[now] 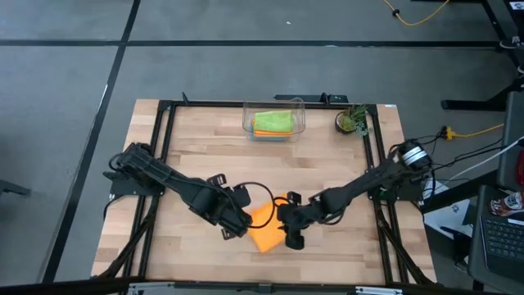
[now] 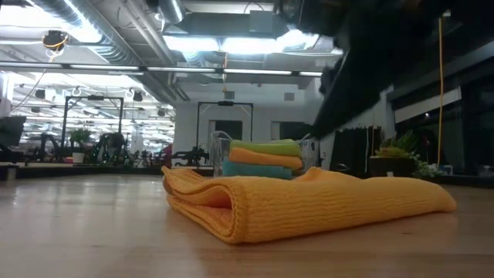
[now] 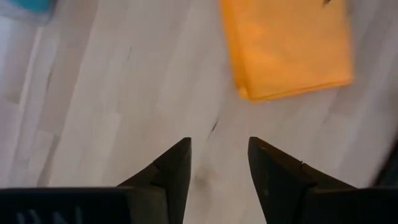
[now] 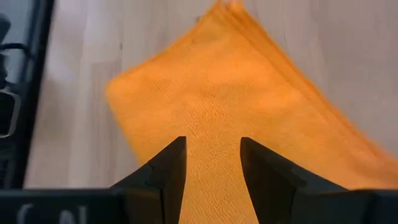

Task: Fold microfiber towels
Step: Fold the orange microfiber cloth

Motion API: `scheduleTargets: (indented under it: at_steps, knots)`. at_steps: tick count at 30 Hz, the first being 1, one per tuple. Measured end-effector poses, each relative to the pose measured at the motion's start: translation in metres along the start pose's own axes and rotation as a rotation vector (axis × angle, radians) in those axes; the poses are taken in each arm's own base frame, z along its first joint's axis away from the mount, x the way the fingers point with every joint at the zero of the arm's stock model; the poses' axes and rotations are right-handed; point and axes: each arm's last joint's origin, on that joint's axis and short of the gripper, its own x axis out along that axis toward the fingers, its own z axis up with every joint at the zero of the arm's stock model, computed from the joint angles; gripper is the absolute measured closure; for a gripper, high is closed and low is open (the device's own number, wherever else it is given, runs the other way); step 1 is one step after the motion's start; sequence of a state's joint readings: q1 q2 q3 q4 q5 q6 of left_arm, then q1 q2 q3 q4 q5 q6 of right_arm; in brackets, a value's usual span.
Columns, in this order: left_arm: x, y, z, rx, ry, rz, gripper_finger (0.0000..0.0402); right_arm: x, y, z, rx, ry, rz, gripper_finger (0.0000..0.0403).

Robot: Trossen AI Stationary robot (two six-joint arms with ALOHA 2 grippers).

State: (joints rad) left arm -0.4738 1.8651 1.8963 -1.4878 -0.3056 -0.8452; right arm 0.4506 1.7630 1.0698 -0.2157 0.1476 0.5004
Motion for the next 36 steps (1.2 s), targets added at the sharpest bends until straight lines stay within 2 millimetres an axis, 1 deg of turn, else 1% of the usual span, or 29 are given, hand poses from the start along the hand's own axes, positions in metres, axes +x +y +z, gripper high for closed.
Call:
scheduleTargets:
  at_steps: [3, 5, 9, 13, 16, 19, 22, 25, 30, 33, 36]
  knots:
    - [-0.02, 0.008, -0.001, -0.027, -0.046, -0.043, 0.0252, 0.016, -0.003, -0.003, 0.027, 0.008, -0.013, 0.025]
    - [-0.027, 0.015, 0.0, -0.049, -0.076, -0.047, 0.0252, 0.026, -0.004, -0.002, 0.038, -0.027, -0.013, 0.025]
    - [-0.041, 0.026, -0.002, -0.111, -0.157, -0.029, 0.0252, 0.043, -0.006, -0.004, 0.072, -0.101, -0.092, 0.025]
    - [-0.044, 0.031, 0.0, -0.18, -0.194, -0.021, 0.0252, 0.056, -0.013, -0.009, 0.144, -0.107, -0.169, 0.025]
    - [-0.044, 0.031, 0.0, -0.18, -0.208, -0.01, 0.0252, 0.064, -0.018, -0.013, 0.146, -0.087, -0.182, 0.025]
    - [-0.041, 0.03, 0.002, -0.177, -0.204, -0.003, 0.0252, 0.07, -0.022, -0.014, 0.054, -0.052, -0.161, 0.025]
    - [-0.041, 0.029, 0.002, -0.175, -0.203, -0.001, 0.0253, 0.073, -0.029, -0.01, -0.097, 0.005, -0.058, 0.025]
    - [-0.041, 0.03, 0.002, -0.176, -0.203, -0.001, 0.0253, 0.073, -0.041, -0.004, -0.226, 0.055, 0.08, 0.025]
    - [-0.041, 0.029, 0.001, -0.174, -0.204, -0.002, 0.0253, 0.073, -0.066, 0.007, -0.456, 0.091, 0.207, 0.025]
    - [-0.041, 0.029, 0.001, -0.174, -0.204, -0.002, 0.0253, 0.069, -0.076, 0.016, -0.622, 0.143, 0.239, 0.025]
    - [-0.041, 0.029, 0.002, -0.174, -0.204, -0.002, 0.0253, 0.062, -0.083, 0.032, -0.69, 0.205, 0.224, 0.025]
